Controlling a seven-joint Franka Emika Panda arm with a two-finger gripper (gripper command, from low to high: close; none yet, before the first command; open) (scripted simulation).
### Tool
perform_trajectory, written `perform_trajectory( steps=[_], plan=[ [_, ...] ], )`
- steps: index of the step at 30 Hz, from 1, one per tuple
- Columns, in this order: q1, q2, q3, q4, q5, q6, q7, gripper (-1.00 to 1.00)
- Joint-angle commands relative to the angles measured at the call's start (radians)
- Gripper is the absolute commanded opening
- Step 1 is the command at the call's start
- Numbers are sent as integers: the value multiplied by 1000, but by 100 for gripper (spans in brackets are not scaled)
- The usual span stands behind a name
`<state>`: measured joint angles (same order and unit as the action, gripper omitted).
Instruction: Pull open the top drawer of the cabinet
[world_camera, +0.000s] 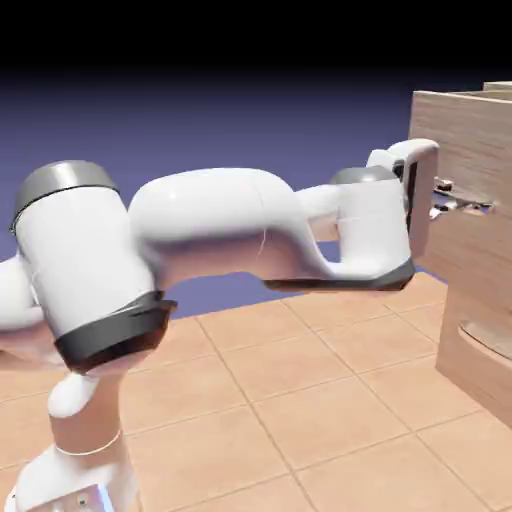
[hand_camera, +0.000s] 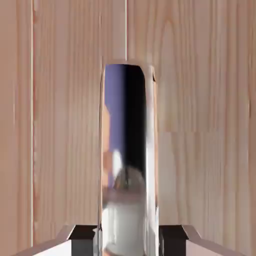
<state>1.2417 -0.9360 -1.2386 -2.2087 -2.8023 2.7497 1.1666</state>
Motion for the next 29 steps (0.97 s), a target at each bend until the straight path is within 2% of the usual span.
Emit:
perform_trajectory(
  steps=[1, 6, 8, 11, 14, 21, 25, 26, 29],
  plan=[
    [-36, -9, 23, -30, 4, 0, -2, -100],
    [-217, -69, 135, -176, 34, 12, -24, -100],
    [-215, -127, 131, -204, 77, -4, -111, -100],
    [-296, -82, 182, -228, 42, 30, -14, -100],
    [-281, -167, 166, -262, 106, 2, -144, -100],
    [-415, -30, 267, -260, -24, 74, 137, -100],
    [-394, -119, 238, -296, 61, 53, -21, -100],
    [-394, -119, 238, -296, 61, 53, -21, 100],
    [-466, -151, 274, -342, 80, 79, -32, 100]
  ],
)
